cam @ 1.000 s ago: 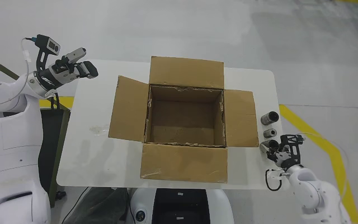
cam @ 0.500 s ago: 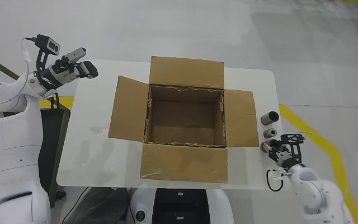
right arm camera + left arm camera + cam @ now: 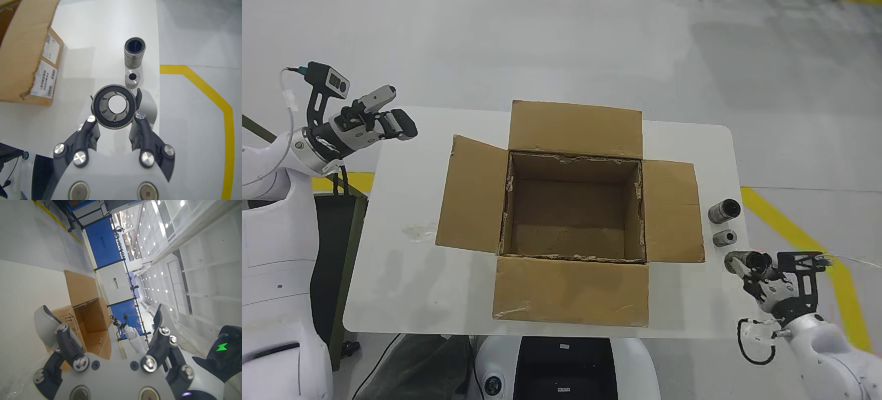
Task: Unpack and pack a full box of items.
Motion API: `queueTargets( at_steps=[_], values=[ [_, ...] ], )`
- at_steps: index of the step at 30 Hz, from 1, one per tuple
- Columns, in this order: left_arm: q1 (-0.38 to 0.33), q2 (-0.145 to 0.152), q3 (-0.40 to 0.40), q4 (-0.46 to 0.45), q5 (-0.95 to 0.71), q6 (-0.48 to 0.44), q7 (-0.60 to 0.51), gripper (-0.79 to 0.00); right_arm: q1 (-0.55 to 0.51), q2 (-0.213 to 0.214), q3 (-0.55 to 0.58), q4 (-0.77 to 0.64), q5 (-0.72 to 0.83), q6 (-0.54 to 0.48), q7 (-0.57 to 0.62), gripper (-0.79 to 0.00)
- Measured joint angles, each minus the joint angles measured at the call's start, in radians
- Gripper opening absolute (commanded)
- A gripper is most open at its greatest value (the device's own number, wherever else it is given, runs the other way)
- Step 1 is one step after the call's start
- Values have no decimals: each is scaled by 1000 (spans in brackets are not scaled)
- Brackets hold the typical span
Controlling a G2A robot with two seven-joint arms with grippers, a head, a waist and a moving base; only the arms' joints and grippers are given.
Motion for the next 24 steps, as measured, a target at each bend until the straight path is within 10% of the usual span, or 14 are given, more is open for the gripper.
queueTargets(
  at_steps=[24],
  values=[
    [0, 0, 0, 0, 0, 0, 0, 0, 207, 2, -237, -166, 11, -68, 42, -785]
  ],
)
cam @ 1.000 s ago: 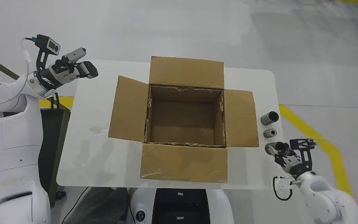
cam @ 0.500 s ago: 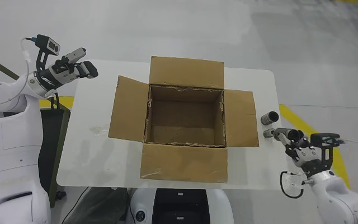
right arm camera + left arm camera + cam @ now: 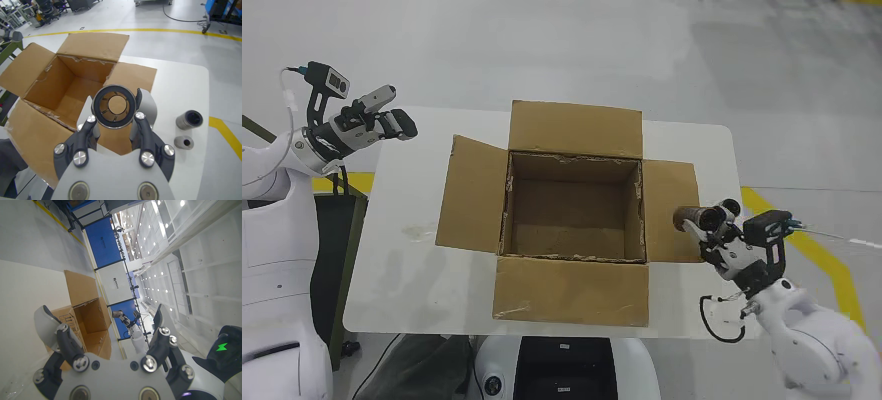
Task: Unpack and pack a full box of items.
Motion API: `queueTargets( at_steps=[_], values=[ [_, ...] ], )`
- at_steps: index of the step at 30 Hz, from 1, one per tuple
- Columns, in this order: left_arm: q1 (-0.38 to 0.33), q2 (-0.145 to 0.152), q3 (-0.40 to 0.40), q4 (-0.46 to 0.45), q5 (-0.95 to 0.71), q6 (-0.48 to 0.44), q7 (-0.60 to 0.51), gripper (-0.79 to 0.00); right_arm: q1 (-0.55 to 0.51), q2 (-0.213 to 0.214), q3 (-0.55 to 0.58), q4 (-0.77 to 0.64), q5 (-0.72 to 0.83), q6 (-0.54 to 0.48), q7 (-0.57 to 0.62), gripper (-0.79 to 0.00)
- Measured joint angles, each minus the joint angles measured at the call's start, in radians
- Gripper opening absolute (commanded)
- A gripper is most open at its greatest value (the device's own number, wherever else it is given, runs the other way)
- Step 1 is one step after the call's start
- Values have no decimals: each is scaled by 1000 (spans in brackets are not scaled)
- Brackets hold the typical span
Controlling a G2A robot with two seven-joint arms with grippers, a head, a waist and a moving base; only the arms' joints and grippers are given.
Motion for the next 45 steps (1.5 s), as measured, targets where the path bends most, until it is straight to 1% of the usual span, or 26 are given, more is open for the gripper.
queueTargets(
  at_steps=[5, 11, 34, 37, 40, 41, 45],
  values=[
    [0, 0, 0, 0, 0, 0, 0, 0, 79, 0, -116, 1, -53, -6, 45, -785],
    [0, 0, 0, 0, 0, 0, 0, 0, 140, 0, -182, 36, -49, -22, 77, -785],
    [0, 0, 0, 0, 0, 0, 0, 0, 162, 1, -199, 47, -57, -24, 86, -785],
    [0, 0, 0, 0, 0, 0, 0, 0, 213, 1, -246, 56, -66, -32, 131, -785],
    [0, 0, 0, 0, 0, 0, 0, 0, 311, -3, -326, 89, -95, -39, 200, -785],
    [0, 0, 0, 0, 0, 0, 0, 0, 362, -6, -366, 112, -109, -43, 224, -785],
    [0, 0, 0, 0, 0, 0, 0, 0, 536, -26, -510, 227, -110, -53, 254, -785]
  ],
)
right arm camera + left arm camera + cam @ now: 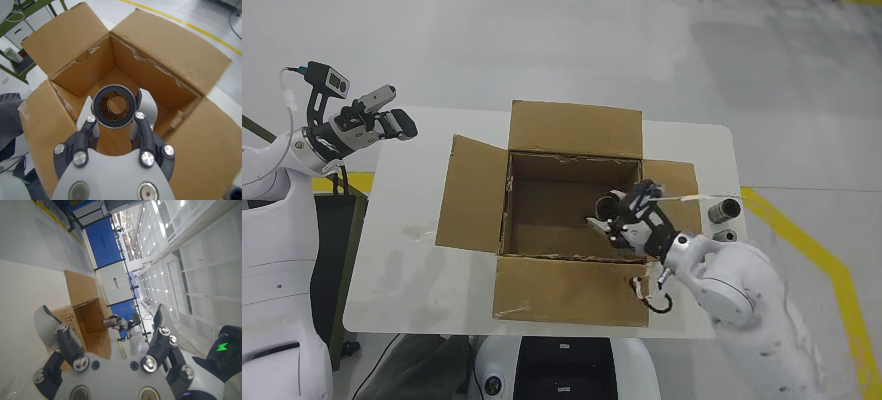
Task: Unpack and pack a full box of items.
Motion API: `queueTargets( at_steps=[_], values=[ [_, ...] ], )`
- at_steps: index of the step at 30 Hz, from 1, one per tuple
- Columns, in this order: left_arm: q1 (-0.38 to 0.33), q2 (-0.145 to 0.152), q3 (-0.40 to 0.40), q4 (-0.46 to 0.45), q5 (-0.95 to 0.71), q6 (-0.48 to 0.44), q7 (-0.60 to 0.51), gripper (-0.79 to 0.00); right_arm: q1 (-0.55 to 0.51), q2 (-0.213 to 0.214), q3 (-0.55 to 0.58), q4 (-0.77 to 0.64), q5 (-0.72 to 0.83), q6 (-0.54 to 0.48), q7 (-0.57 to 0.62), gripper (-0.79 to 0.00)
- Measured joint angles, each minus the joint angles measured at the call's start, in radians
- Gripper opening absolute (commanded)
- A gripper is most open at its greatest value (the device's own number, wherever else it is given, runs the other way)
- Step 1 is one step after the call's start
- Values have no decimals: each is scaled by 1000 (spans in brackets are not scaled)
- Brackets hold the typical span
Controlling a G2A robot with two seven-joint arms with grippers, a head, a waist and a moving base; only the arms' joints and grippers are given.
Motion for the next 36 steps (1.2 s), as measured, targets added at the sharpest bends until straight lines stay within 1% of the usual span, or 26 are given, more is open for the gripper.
queueTargets(
  at_steps=[2, 5, 11, 17, 22, 28, 35, 36],
  values=[
    [0, 0, 0, 0, 0, 0, 0, 0, 83, -14, -69, 69, 15, 12, -3, -785],
    [0, 0, 0, 0, 0, 0, 0, 0, 178, -33, -149, 160, 22, 45, -10, -785],
    [0, 0, 0, 0, 0, 0, 0, 0, 302, -70, -273, 297, 1, 133, -10, -785],
    [0, 0, 0, 0, 0, 0, 0, 0, 400, -109, -365, 449, 28, 166, -30, -785],
    [0, 0, 0, 0, 0, 0, 0, 0, 444, -129, -399, 527, 51, 170, -25, -785],
    [0, 0, 0, 0, 0, 0, 0, 0, 478, -147, -431, 598, 70, 146, 5, -785],
    [0, 0, 0, 0, 0, 0, 0, 0, 517, -172, -463, 678, 96, 132, 0, -785],
    [0, 0, 0, 0, 0, 0, 0, 0, 524, -176, -467, 689, 96, 132, 1, -754]
  ],
)
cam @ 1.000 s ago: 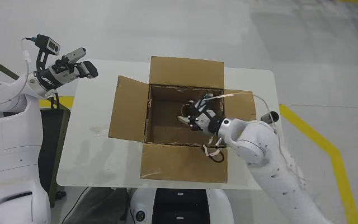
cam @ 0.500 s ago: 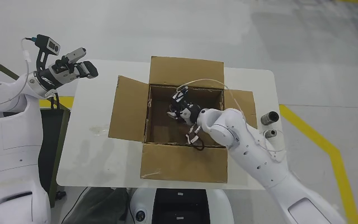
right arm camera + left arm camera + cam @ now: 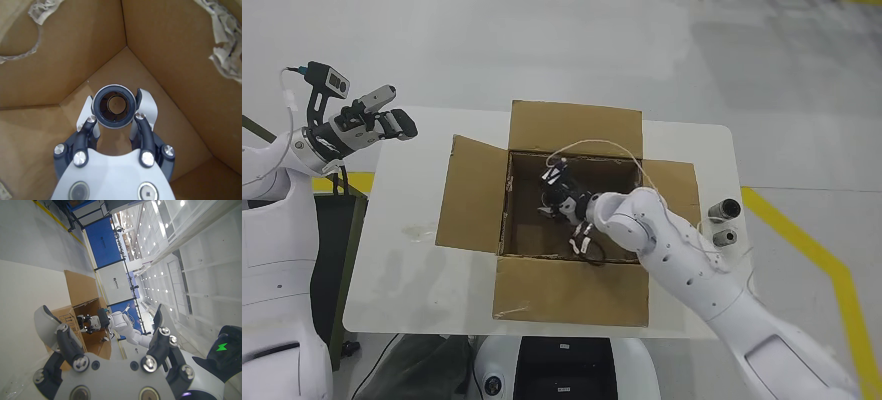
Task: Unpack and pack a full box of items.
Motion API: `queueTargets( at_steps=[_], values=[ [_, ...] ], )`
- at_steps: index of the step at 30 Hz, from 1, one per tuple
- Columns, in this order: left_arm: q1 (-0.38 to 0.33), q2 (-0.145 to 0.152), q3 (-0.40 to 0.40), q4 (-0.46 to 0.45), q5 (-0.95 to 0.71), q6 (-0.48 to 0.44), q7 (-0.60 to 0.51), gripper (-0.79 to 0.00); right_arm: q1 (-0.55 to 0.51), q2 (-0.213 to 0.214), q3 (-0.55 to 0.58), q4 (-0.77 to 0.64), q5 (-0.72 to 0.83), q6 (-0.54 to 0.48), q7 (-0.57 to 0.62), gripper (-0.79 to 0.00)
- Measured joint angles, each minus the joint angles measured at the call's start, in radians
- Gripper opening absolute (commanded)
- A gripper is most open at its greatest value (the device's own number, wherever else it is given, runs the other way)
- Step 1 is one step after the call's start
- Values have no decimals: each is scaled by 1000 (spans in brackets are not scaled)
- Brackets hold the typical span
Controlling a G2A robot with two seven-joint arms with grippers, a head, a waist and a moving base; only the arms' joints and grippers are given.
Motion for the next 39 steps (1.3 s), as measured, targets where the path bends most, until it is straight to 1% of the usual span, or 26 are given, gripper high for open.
queueTargets(
  at_steps=[3, 4, 5, 8, 10, 15, 17, 19, 24, 26, 28, 30, 33, 36, 39],
  values=[
    [0, 0, 0, 0, 0, 0, 0, 0, 18, -11, -12, 28, 2, 0, 1, -610],
    [0, 0, 0, 0, 0, 0, 0, 0, 22, -13, -15, 34, 2, 0, 1, -514],
    [0, 0, 0, 0, 0, 0, 0, 0, 26, -16, -17, 41, 3, 1, 0, -465],
    [0, 0, 0, 0, 0, 0, 0, 0, 30, -22, -23, 51, -2, 2, 1, -406],
    [0, 0, 0, 0, 0, 0, 0, 0, 27, -24, -26, 51, -8, 3, 2, -385],
    [0, 0, 0, 0, 0, 0, 0, 0, 9, -26, -28, 22, -26, 5, 5, -200],
    [0, 0, 0, 0, 0, 0, 0, 0, -1, -24, -25, -1, -40, 6, 7, -172],
    [0, 0, 0, 0, 0, 0, 0, 0, -12, -22, -19, -25, -52, 8, 8, -117],
    [0, 0, 0, 0, 0, 0, 0, 0, -58, -6, 22, -124, -89, 20, -3, -99],
    [0, 0, 0, 0, 0, 0, 0, 0, -89, 5, 50, -183, -107, 24, -5, -65],
    [0, 0, 0, 0, 0, 0, 0, 0, -120, 16, 77, -239, -127, 27, -2, -52],
    [0, 0, 0, 0, 0, 0, 0, 0, -161, 29, 111, -308, -147, 26, 4, -49],
    [0, 0, 0, 0, 0, 0, 0, 0, -223, 48, 160, -402, -168, 16, 13, -15],
    [0, 0, 0, 0, 0, 0, 0, 0, -283, 64, 207, -483, -181, 1, 21, 0],
    [0, 0, 0, 0, 0, 0, 0, 0, -340, 79, 259, -550, -192, -14, 23, 0]
  ],
)
